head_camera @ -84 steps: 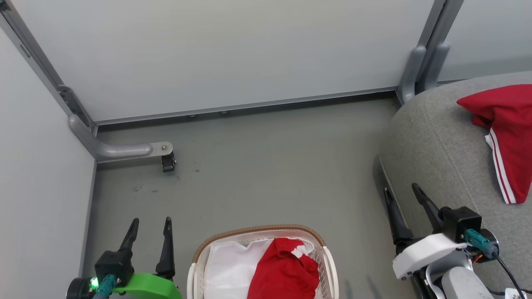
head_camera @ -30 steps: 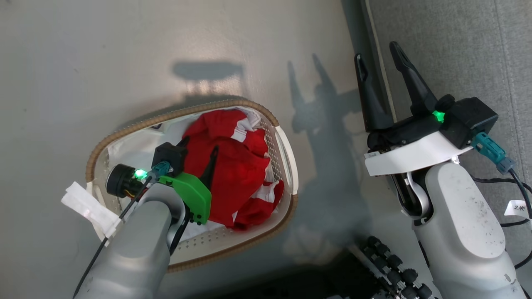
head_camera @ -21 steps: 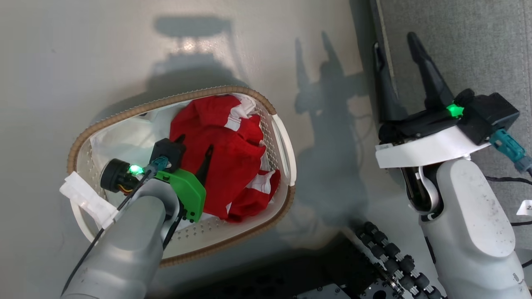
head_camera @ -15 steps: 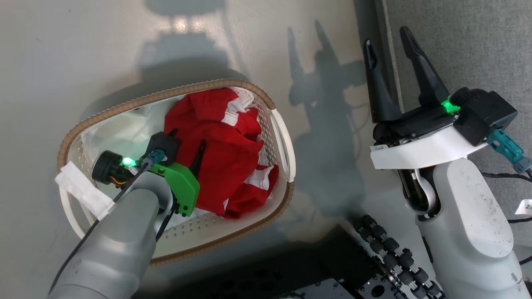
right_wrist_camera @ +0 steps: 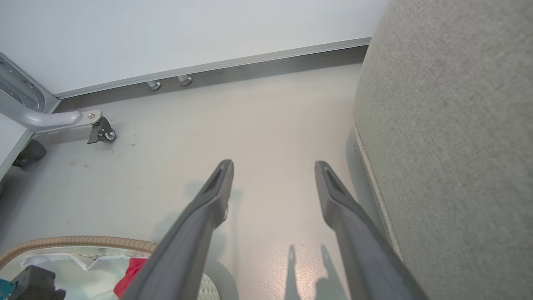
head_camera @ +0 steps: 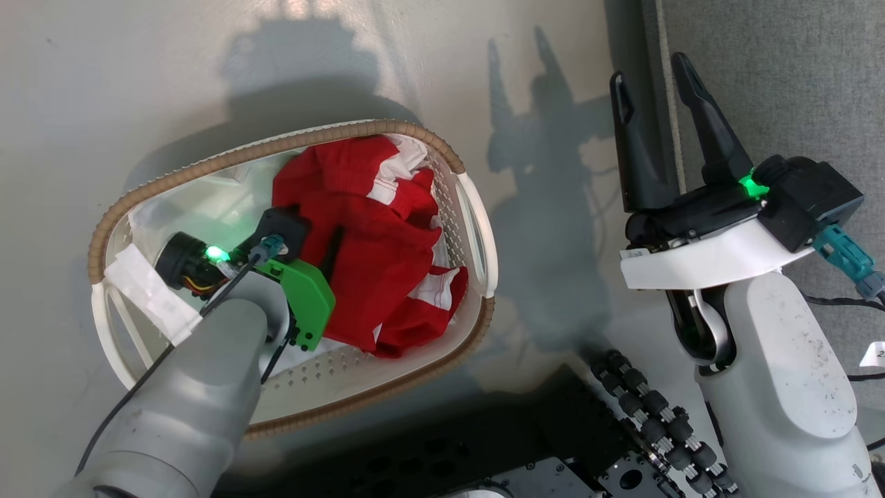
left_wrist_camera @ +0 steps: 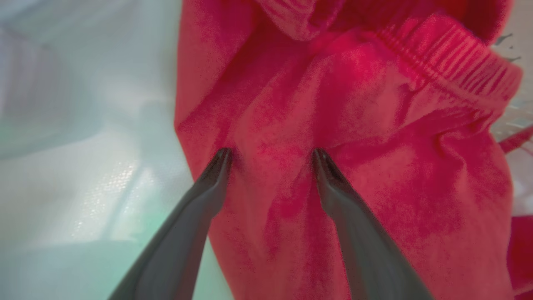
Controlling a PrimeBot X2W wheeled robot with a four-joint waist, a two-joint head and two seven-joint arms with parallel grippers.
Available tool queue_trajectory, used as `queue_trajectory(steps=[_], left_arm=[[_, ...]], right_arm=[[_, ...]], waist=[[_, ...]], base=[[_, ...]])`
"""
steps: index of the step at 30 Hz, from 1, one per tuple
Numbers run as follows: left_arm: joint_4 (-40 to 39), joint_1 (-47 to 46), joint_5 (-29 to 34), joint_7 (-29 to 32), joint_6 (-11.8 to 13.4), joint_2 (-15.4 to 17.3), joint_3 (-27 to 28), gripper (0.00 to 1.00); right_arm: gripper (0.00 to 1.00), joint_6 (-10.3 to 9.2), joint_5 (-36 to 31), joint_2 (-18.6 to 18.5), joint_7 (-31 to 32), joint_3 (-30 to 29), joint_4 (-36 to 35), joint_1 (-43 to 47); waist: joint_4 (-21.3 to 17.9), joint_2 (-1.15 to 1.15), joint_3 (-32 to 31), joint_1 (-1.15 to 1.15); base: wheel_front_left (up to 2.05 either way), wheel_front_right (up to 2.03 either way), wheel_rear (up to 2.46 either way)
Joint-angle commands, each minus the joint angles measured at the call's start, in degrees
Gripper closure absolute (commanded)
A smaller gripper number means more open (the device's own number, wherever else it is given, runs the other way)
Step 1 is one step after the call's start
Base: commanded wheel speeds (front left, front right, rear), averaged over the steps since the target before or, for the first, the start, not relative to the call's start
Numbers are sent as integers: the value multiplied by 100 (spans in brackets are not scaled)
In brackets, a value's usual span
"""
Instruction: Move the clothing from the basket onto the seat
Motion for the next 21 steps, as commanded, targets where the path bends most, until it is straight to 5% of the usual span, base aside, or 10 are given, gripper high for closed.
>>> queue_trajectory(steps=[1,2,3,4,21], left_arm=[[44,-54,-114,-4,-15,-64,-147,0],[45,-13,-206,-4,-15,-95,-236,0],[57,16,-262,-4,-15,-104,-310,22],[35,20,-347,-4,-15,-103,-383,100],[-791,313,-975,-4,-15,280,-412,100]], right_arm=[[0,-6,-34,-14,-12,8,12,41],[0,-7,-35,-13,-12,13,19,35],[0,-7,-31,-14,-12,14,26,29],[0,-7,-38,-14,-12,10,32,19],[0,-7,285,-15,-12,-18,223,-101]], waist=[[1,0,-12,0],[-1,0,-22,0],[-2,0,-32,0],[1,0,-44,0],[-66,0,-985,0]], base=[[0,0,0],[0,0,0],[0,0,0],[0,0,0],[0,0,0]])
